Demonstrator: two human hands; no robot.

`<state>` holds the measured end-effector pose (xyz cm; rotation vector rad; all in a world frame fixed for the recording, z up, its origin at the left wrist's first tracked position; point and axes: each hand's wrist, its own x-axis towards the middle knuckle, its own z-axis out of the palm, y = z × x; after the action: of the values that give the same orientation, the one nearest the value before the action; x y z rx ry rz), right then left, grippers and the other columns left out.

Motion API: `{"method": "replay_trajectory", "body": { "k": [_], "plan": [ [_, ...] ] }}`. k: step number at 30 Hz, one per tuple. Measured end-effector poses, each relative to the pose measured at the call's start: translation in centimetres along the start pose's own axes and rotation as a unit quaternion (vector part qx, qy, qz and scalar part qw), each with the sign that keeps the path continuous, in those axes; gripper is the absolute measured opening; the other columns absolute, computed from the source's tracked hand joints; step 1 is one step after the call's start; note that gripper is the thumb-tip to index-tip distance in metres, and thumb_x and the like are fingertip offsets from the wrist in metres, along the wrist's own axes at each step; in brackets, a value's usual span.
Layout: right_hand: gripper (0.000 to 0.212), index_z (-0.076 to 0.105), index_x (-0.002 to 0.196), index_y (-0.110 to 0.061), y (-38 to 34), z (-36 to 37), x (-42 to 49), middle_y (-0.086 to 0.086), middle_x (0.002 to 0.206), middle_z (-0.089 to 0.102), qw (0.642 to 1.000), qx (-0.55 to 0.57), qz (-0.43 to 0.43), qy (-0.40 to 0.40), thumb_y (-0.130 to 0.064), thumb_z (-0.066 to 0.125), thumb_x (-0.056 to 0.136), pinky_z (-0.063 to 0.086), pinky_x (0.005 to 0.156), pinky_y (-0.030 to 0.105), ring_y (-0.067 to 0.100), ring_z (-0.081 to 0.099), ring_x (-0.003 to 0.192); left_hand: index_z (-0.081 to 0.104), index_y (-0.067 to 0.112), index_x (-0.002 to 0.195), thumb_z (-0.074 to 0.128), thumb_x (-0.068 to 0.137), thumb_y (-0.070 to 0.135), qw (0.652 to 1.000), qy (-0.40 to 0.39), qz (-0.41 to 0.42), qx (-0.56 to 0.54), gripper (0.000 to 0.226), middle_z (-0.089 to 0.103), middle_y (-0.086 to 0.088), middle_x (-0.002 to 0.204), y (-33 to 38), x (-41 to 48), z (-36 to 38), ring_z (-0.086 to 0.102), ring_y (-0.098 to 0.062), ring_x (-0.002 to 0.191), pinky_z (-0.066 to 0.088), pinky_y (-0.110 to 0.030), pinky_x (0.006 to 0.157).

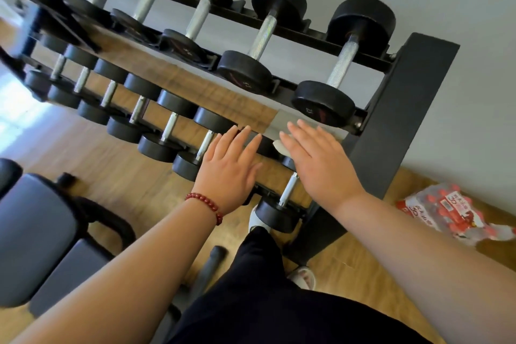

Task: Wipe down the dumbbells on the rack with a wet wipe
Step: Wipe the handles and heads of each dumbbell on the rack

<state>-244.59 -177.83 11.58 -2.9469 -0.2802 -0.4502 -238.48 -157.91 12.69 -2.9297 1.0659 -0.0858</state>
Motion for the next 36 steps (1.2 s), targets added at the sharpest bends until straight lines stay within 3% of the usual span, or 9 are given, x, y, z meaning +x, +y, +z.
{"method": "replay_trajectory", "body": {
  "k": [4, 10, 14, 18, 29, 36],
  "plan": [
    [0.054, 0.049, 0.139, -0.006, -0.6, 0.5, -0.5, 0.015, 0.144, 0.049, 1.000, 0.003, -0.014, -0.001, -0.002, 0.062, 0.086, 0.025, 0.112, 0.043, 0.031, 0.041, 0.138, 0.042, 0.016, 0.144, 0.035, 0.098, 0.041, 1.000, -0.006, -0.009, -0.001, 0.053, 0.045, -0.010, 0.147, -0.3, -1.3, 0.2, 0.038, -0.034, 0.138, 0.022, -0.047, 0.114],
    [0.048, 0.050, 0.138, -0.007, -1.4, 0.5, -0.8, 0.014, 0.143, 0.050, 1.000, 0.000, -0.025, 0.003, -0.004, 0.047, 0.090, 0.027, 0.111, 0.042, 0.031, 0.043, 0.136, 0.041, 0.017, 0.145, 0.026, 0.095, 0.044, 1.000, -0.020, -0.013, 0.001, 0.058, 0.046, -0.009, 0.146, 0.5, -1.9, -0.4, 0.038, -0.033, 0.138, 0.021, -0.046, 0.114],
    [0.058, 0.052, 0.137, -0.006, -1.3, 0.3, -1.4, 0.016, 0.142, 0.051, 1.000, -0.008, -0.016, -0.004, 0.001, 0.066, 0.082, 0.028, 0.110, 0.044, 0.032, 0.044, 0.135, 0.044, 0.017, 0.143, 0.029, 0.095, 0.043, 1.000, -0.012, 0.006, 0.006, 0.056, 0.050, -0.009, 0.143, 1.0, -1.7, -0.3, 0.043, -0.033, 0.136, 0.020, -0.046, 0.112],
    [0.059, 0.054, 0.136, -0.007, -1.3, 0.3, -1.8, 0.015, 0.141, 0.052, 1.000, -0.014, 0.005, -0.004, 0.002, 0.070, 0.079, 0.027, 0.110, 0.044, 0.032, 0.046, 0.134, 0.042, 0.019, 0.144, 0.028, 0.096, 0.043, 0.999, -0.017, 0.028, -0.005, 0.056, 0.048, -0.009, 0.145, 1.0, -1.3, 0.1, 0.039, -0.033, 0.138, 0.019, -0.046, 0.114],
    [0.064, 0.051, 0.139, -0.009, -2.9, 3.3, 0.9, 0.013, 0.143, 0.051, 0.995, -0.041, 0.082, -0.038, -0.002, 0.071, 0.078, 0.026, 0.111, 0.044, 0.030, 0.044, 0.136, 0.046, 0.018, 0.141, 0.033, 0.096, 0.041, 0.992, -0.031, 0.123, -0.005, 0.052, 0.051, -0.010, 0.142, -2.8, 3.1, 2.3, 0.045, -0.032, 0.134, 0.023, -0.045, 0.111],
    [0.074, 0.054, 0.137, -0.009, -5.3, 7.0, 4.2, 0.013, 0.142, 0.052, 0.975, -0.055, 0.205, -0.063, 0.001, 0.079, 0.069, 0.028, 0.109, 0.044, 0.030, 0.046, 0.134, 0.046, 0.017, 0.140, 0.029, 0.096, 0.043, 0.967, -0.069, 0.243, -0.006, 0.054, 0.052, -0.008, 0.141, -8.6, 7.7, 5.0, 0.047, -0.030, 0.132, 0.027, -0.044, 0.111]
  ]
}}
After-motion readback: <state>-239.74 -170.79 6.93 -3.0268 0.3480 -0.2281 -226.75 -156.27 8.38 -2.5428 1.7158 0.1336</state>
